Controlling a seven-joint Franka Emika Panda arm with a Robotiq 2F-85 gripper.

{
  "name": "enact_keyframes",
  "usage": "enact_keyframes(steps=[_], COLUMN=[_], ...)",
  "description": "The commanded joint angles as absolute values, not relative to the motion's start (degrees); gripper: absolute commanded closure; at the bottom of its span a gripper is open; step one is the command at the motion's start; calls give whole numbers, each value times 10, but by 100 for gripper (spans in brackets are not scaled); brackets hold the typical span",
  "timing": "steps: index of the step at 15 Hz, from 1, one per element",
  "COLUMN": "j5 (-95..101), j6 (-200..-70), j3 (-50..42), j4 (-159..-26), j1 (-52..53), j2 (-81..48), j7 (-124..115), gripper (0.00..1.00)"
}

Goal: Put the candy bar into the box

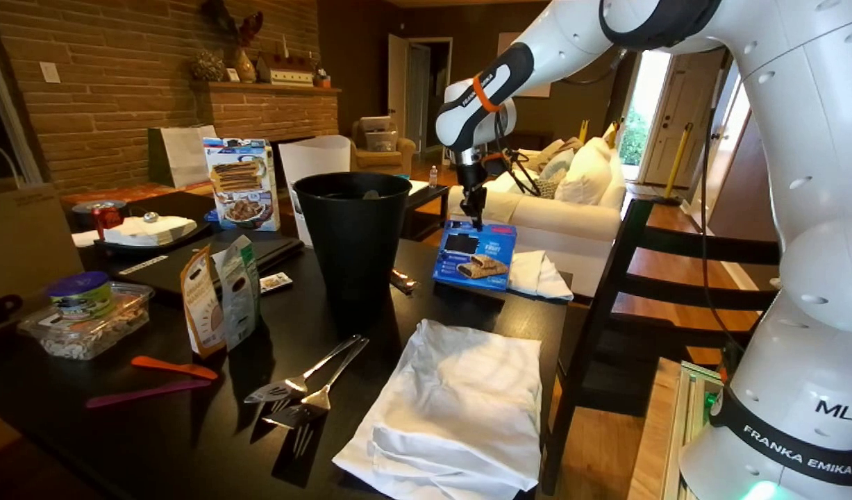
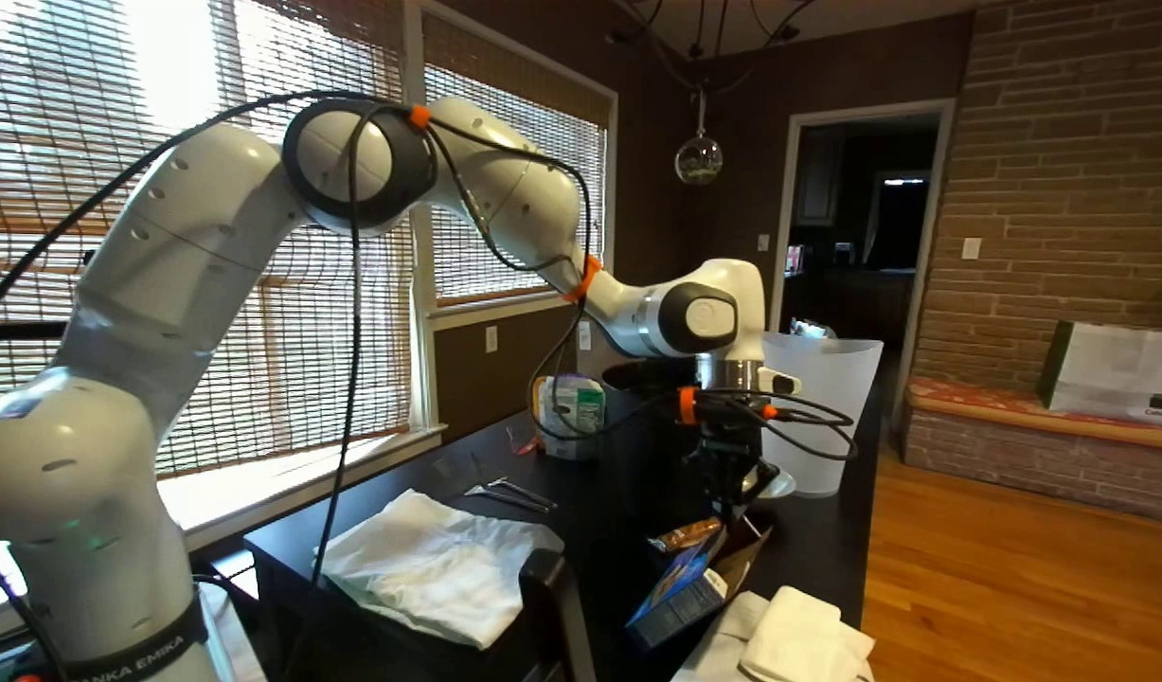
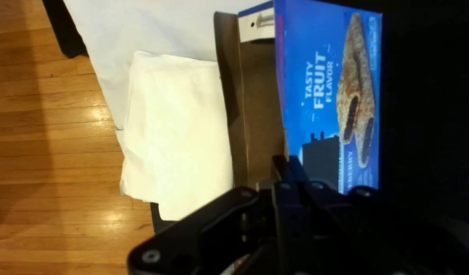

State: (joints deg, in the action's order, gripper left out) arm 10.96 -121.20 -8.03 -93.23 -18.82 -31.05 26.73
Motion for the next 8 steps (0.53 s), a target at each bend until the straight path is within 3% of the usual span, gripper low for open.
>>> enact_keyframes(steps=[1, 8], j5=[161, 250], j6=[-1265, -1289], j3=[-100, -121], j4=[-1026, -1108], j1=[-157, -107], j2=[-241, -194], j7=[219, 102], gripper=[100, 100])
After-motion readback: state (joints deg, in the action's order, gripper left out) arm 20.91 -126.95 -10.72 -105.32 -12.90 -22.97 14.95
